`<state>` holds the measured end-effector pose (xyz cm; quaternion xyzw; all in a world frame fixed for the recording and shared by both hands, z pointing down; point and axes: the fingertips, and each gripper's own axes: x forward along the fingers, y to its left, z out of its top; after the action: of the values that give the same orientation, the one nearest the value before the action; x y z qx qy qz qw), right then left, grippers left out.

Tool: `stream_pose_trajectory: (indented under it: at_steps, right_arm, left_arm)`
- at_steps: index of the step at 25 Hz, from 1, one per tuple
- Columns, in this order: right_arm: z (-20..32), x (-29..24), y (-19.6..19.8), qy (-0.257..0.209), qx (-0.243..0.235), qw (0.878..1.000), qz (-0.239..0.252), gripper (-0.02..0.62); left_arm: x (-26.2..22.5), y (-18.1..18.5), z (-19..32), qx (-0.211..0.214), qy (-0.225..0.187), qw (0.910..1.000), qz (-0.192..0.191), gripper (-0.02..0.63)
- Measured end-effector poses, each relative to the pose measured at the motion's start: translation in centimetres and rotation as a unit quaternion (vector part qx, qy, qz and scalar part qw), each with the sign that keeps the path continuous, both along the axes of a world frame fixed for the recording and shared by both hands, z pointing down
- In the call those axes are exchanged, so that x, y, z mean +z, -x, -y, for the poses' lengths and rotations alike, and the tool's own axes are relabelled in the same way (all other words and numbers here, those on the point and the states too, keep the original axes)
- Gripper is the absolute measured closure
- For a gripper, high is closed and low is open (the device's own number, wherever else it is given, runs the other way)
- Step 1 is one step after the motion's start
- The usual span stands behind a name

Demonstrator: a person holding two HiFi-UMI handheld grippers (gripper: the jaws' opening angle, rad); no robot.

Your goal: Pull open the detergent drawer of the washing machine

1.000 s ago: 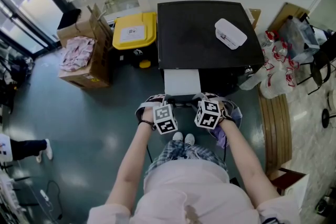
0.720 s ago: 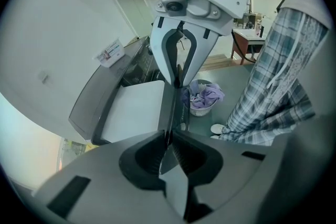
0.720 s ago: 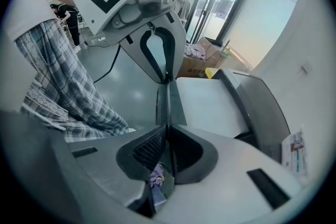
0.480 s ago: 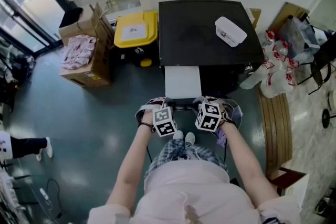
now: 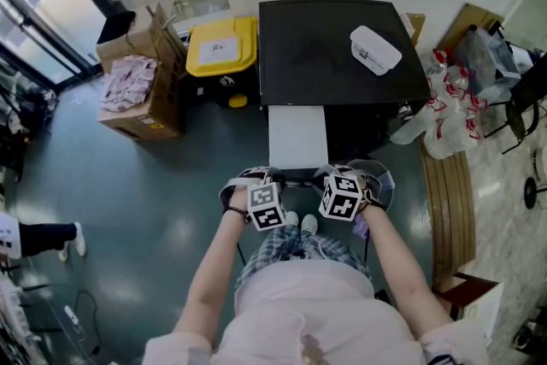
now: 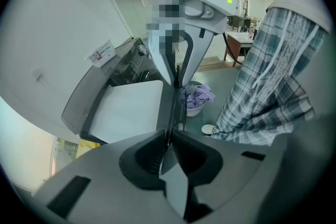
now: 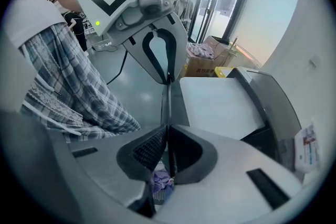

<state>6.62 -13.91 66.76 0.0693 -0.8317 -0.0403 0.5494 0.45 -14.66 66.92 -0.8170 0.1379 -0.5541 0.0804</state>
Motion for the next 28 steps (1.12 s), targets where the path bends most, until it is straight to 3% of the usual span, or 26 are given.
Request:
stream_pose_trajectory:
  at_steps: [15, 26, 28]
  right_arm:
    - [-2.4, 0.7, -0.1, 0.021, -0.004, 1.000, 0.009, 0.549]
    - [-2.1, 0.3, 0.1, 0.039, 0.023, 0.998, 0.040, 0.539]
    - [-2.0, -0.1, 0.1, 0.052, 0.035, 0.996, 0.057, 0.496]
  left_arm:
    - [0.9, 0.0, -2.4, -0.003, 0.015, 0.9998, -0.007, 0.543]
    - [0.8, 0.3, -2.4, -0.023, 0.042, 0.9984, -0.031, 0.541]
    - [0.8, 0.4, -2.5, -0.028, 0.052, 0.9975, -0.040, 0.491]
